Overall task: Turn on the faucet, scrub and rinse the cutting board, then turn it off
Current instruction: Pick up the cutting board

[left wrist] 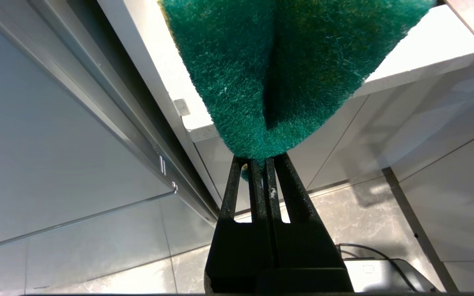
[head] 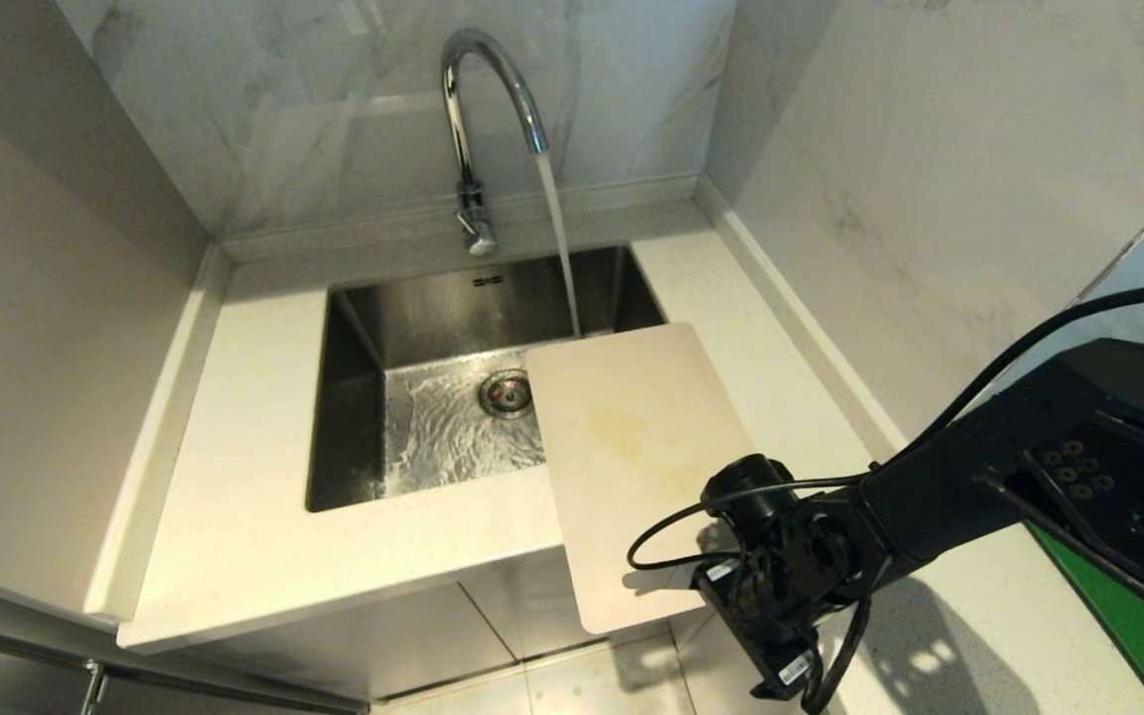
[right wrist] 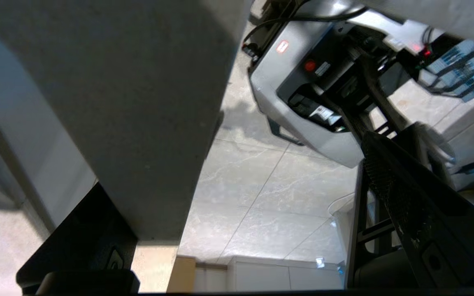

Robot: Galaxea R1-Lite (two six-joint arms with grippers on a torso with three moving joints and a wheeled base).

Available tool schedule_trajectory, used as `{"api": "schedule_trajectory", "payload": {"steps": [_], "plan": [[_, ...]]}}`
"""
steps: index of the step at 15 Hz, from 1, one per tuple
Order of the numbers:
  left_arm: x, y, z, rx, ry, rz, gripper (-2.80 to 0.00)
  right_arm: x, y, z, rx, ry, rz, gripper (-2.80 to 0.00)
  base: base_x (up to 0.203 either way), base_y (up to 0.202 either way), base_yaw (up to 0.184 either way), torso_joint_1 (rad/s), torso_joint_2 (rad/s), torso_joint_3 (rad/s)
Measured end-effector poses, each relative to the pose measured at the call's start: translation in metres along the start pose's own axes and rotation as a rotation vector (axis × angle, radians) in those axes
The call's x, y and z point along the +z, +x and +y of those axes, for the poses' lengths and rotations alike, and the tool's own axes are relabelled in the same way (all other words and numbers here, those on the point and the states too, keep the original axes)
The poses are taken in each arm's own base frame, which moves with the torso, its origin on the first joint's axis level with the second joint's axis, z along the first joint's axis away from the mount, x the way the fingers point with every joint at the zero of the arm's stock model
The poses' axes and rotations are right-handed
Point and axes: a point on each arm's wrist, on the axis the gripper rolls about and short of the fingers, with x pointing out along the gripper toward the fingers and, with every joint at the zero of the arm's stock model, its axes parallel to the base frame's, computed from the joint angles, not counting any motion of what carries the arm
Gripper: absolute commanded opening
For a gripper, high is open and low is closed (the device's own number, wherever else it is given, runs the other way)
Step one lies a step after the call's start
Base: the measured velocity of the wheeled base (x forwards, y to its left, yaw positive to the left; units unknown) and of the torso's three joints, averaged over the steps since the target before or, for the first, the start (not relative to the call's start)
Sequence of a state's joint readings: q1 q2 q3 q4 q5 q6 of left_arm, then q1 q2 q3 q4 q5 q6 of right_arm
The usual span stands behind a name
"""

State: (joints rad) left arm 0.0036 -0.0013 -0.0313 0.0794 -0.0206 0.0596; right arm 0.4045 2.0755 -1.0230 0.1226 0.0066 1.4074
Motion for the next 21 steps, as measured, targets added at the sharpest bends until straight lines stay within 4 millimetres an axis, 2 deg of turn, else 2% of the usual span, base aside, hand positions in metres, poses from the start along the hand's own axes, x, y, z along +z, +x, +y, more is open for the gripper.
{"api": "schedule_trajectory", "payload": {"steps": [2, 3, 15, 18, 21], "plan": [[0.0, 0.0, 0.0, 0.0, 0.0, 0.0, -2.8, 0.0, 0.002, 0.002, -0.012, 0.0, 0.001, 0.0, 0.0, 0.0, 0.0, 0.0, 0.0, 0.0], [0.0, 0.0, 0.0, 0.0, 0.0, 0.0, -2.8, 0.001, 0.003, 0.003, -0.021, -0.001, 0.001, -2.8, 0.0, 0.0, 0.0, 0.0, 0.0, 0.0], [0.0, 0.0, 0.0, 0.0, 0.0, 0.0, -2.8, 0.001, 0.004, 0.005, -0.025, -0.009, -0.016, -2.8, 0.0, 0.0, 0.0, 0.0, 0.0, 0.0], [0.0, 0.0, 0.0, -0.001, 0.0, 0.0, -2.8, 0.002, -0.009, 0.007, -0.001, -0.01, -0.028, -2.8, 0.0, 0.0, 0.0, 0.0, 0.0, 0.0], [0.0, 0.0, 0.0, 0.0, 0.0, 0.0, -2.8, 0.002, -0.034, 0.007, 0.013, -0.011, -0.055, -2.8, 0.0, 0.0, 0.0, 0.0, 0.0, 0.0]]}}
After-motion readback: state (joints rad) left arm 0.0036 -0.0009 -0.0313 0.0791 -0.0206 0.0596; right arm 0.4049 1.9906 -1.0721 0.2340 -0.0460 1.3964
